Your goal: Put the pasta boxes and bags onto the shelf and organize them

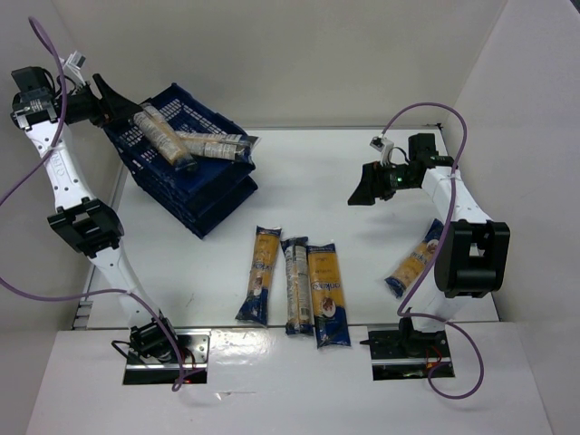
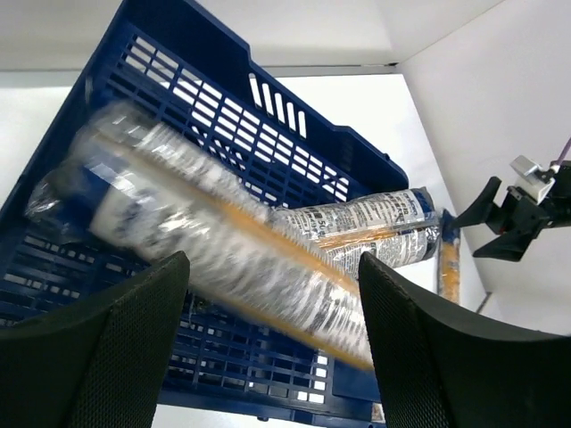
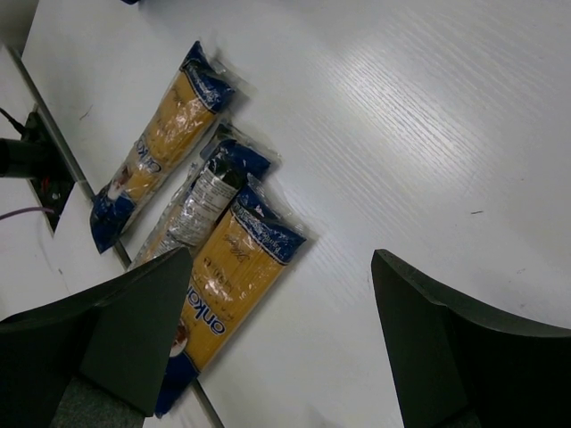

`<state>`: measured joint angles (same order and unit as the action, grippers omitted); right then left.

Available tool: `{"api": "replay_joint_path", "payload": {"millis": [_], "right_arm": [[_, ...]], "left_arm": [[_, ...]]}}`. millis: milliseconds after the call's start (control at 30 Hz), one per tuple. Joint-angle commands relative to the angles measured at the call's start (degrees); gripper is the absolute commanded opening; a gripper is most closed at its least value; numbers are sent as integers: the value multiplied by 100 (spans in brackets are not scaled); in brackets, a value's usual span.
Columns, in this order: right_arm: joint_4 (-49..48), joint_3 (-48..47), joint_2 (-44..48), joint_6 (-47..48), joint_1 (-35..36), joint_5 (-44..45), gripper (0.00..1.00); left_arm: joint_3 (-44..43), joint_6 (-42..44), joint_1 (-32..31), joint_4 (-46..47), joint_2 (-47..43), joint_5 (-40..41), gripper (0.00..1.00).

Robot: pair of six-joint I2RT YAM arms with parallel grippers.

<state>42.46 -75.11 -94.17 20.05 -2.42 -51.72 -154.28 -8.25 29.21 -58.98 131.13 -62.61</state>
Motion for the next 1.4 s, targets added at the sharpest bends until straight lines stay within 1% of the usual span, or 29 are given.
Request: {"api": "replay_joint_path", "payload": {"millis": [0, 333, 433, 500, 533, 567, 600, 667, 733, 800, 833, 867, 967, 1000, 1067, 1100, 1133, 1167, 1200, 1233, 1267, 1300, 1333, 1367], "right_arm": [[131, -153, 48, 130, 13, -163, 90], [237, -153, 48, 236, 13, -215, 90], [289, -100, 109, 236, 13, -215, 90], [289, -100, 337, 236, 13, -154, 90], [220, -100, 416, 166, 13, -15, 90], [219, -48, 513, 166, 13, 48, 91], [150, -47, 723, 70, 13, 109, 91], [70, 14, 961, -62, 13, 311, 93], [-70, 163, 1374, -194, 13, 626, 94], [-71, 216, 1664, -248, -39, 882, 95], [-71, 303, 1935, -317, -40, 1023, 95], [-71, 400, 2068, -396, -40, 1302, 95], [-71, 673, 2560, -519, -118, 1760, 95], [-71, 752, 2683, -572, -119, 1858, 96], [-71, 936, 3088, -625, -268, 2069, 96], [-71, 937, 3228, -695, -347, 2166, 96], [-71, 1024, 3351, -696, -347, 2262, 98], [42, 1077, 3561, -748, -400, 2411, 100], [43, 1078, 3651, -749, -470, 2482, 100], [96, 1147, 3721, -749, -523, 2544, 100], [96, 1148, 3878, -801, -636, 2605, 100], [96, 1209, 3950, -801, -637, 2710, 100], [96, 1296, 4020, -801, -724, 2790, 100], [44, 1349, 4168, -853, -812, 2869, 100]], "left_arm": [[-339, 245, 14, -16, -35, 12, 83], [-278, 420, 14, -183, -333, 126, 83], [-497, 534, 14, -237, -605, 214, 84], [-918, 684, -64, -543, -711, 354, 86], [-1155, 919, -126, -692, -764, 555, 88], [-1453, 1026, -178, -859, -764, 661, 89], [-2030, 1079, -257, -1148, -764, 662, 91], [-2500, 1080, -258, -1422, -764, 724, 96], [-2415, 1316, -258, -1510, -1070, 820, 100], [-2204, 1378, -258, -1564, -1273, 934, 100], [-2081, 1440, -258, -1564, -1518, 987, 100], [-1758, 1632, -258, -1564, -1642, 1092, 100], [-1019, 2045, -258, -1564, -2266, 1285, 100], [-582, 2256, -258, -1564, -2546, 1286, 100], [-149, 2476, -258, -1564, -2820, 1339, 100], [115, 2756, -258, -1564, -3152, 1339, 100], [796, 2915, -258, -1564, -3329, 1339, 100], [1238, 3152, -258, -1512, -3748, 1391, 100], [1747, 3154, -258, -1381, -4005, 1487, 100], [2335, 3154, -258, -944, -4295, 1488, 100], [3576, 3154, -258, -661, -4950, 1584, 100], [4198, 3085, -258, -354, -5305, 1733, 100], [4787, 3023, -258, 241, -5674, 1822, 100], [5863, 2970, -258, 508, -6365, 1892, 100]]}}
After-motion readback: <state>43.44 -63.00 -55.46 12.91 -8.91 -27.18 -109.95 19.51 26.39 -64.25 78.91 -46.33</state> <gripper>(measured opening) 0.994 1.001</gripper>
